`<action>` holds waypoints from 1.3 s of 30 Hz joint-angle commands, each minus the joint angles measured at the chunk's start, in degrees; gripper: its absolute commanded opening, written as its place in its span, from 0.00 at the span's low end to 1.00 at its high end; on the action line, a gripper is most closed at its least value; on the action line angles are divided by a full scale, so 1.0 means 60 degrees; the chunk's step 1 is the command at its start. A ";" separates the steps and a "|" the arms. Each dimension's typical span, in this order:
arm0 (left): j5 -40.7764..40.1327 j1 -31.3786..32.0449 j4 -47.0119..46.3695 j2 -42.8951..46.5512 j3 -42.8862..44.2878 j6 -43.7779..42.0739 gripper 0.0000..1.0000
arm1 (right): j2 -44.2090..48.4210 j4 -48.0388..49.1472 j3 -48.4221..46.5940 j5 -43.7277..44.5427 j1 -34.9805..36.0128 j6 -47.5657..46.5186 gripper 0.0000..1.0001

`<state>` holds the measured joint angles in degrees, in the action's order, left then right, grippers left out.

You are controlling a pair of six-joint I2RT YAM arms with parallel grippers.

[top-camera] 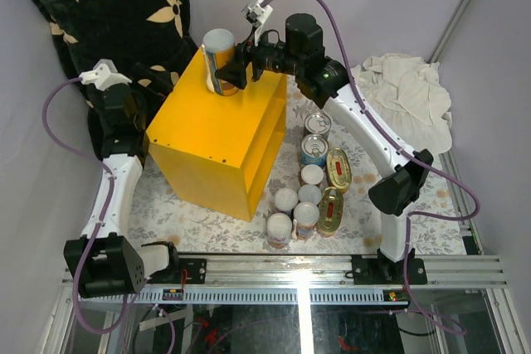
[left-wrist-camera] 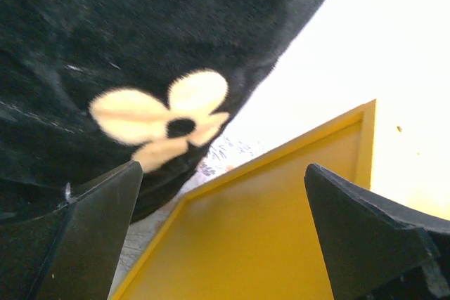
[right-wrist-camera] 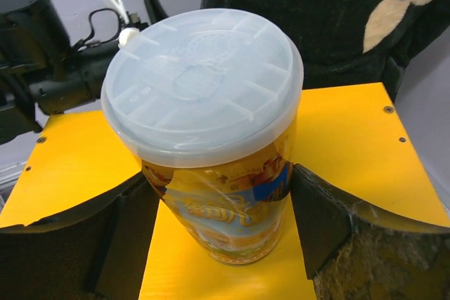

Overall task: Place and organize the canned foods onto the counter
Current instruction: Place the canned food on the counter.

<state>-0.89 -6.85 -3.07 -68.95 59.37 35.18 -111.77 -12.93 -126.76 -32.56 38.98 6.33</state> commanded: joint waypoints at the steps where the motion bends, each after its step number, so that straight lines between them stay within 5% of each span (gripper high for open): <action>1: -0.0206 0.0596 0.0058 0.0112 -0.0594 0.0480 1.00 | -0.0145 0.1124 -0.0062 0.0264 -0.0232 0.0410 0.74; 20: 0.1949 0.0955 0.0664 0.1076 -0.1193 0.1988 1.00 | -0.0987 0.1991 -0.0442 0.0738 -0.0418 0.0833 0.71; 39: 0.2376 0.1080 0.0723 0.1676 -0.1789 0.2492 1.00 | -0.1458 0.2701 -0.0353 0.0431 -0.0092 0.1156 0.70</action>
<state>7.75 -2.28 -2.02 -58.33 49.89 52.16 -119.22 4.29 -127.68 -30.04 36.99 13.37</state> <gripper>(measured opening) 0.995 0.752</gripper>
